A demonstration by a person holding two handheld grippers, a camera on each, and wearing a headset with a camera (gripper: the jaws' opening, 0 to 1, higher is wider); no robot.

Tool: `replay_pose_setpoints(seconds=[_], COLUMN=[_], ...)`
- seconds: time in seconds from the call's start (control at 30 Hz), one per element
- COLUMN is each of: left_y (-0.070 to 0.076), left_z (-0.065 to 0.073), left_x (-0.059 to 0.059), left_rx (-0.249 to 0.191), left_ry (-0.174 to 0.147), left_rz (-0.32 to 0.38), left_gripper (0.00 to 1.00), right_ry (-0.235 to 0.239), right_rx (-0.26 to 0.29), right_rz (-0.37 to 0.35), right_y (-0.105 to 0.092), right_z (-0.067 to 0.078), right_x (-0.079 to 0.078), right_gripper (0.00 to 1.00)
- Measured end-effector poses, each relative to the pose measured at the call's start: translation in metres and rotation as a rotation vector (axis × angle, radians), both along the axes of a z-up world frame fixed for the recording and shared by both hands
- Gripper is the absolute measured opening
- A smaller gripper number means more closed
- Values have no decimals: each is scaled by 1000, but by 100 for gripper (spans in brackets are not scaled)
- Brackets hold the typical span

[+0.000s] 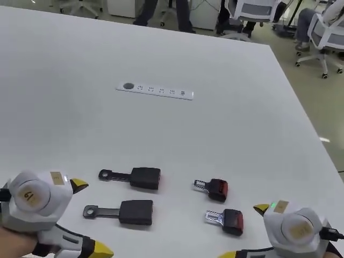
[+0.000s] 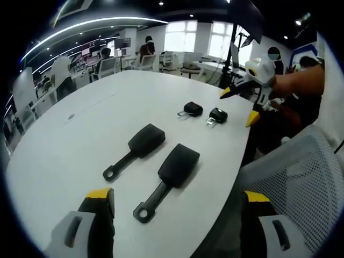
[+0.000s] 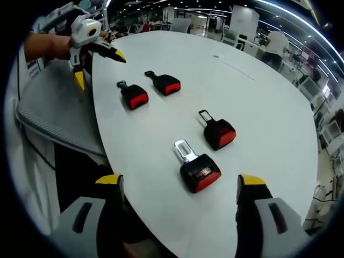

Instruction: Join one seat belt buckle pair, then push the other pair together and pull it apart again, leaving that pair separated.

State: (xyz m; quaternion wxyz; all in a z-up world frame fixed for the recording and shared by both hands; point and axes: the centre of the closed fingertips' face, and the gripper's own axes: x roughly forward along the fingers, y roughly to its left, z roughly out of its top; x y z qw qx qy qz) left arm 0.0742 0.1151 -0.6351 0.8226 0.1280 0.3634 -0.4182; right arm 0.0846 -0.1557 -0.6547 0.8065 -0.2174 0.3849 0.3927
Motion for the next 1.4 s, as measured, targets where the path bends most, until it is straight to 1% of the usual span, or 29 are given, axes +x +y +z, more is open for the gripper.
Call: replay_pose_setpoints(seconds=[0.1,0.13,0.17,0.23,0.33,0.47,0.57,0.63,0.7,0.73,0.77,0.8,0.93,0.97,1.0,1.03,1.07,1.1,1.17,1.2,1.23,1.33,1.4], left_y=[-4,-4,-6,-8,-6,-5,-3,0,0,0,0,-5,-13,-15,-15,-15,-17,-18,-19,-23,-24,-27,-30], left_z=[-2,-2,1,2,1,0,-2,-8,-13,-18,-20,-20,-20,-20,-21,-23,-24,-24,-24,-22,-22,-26,-27], left_x=[-1,-2,-1,-1,1,3,7,7,7,7,8,9,11,11,10,11,12,14,19,22,23,29,30], left_rx=[7,8,4,4,6,16,23,52,65,69,72,78,92,97,124,137,154,157,148,142,143,147,150], left_ry=[0,-6,-31,-29,-40,-44,-61,-52,-49,-49,-46,-44,-47,-46,-38,-38,-46,-52,-51,-57,-60,-55,-52], left_rz=[-15,-22,-43,-42,-44,-53,-62,-70,-81,-90,-98,-105,-140,-153,-185,-191,-211,-213,-209,-213,-216,-235,-251], left_gripper=[98,97,95,95,94,91,88,85,84,83,82,81,78,76,71,65,64,65,65,65,65,64,63], right_ry=[-1,-1,2,-3,-7,-20,-31,-36,-34,-30,-31,-29,-30,-28,-26,-23,-21,-21,-19,-20,-19,-14,-6], right_rx=[2,3,6,0,-7,-11,-15,-15,-13,-9,-9,-12,-26,-28,-30,-31,-33,-35,-41,-47,-53,-73,-85], right_rz=[13,14,25,43,52,54,69,79,89,97,101,112,144,147,151,154,161,169,186,199,208,239,258], right_y=[0,0,2,2,2,0,-2,-2,-2,-2,-1,-1,0,0,0,0,1,1,2,2,3,2,1], right_z=[-1,-1,-1,-1,-1,0,0,-1,-1,-2,-2,-4,-7,-8,-8,-9,-11,-12,-13,-13,-13,-17,-20], right_x=[-1,-1,-2,-3,-1,3,5,6,6,5,5,5,5,6,7,8,9,10,12,13,14,16,19], right_gripper=[84,84,84,83,82,81,79,79,76,75,74,73,69,68,67,66,65,64,62,61,60,57,55])
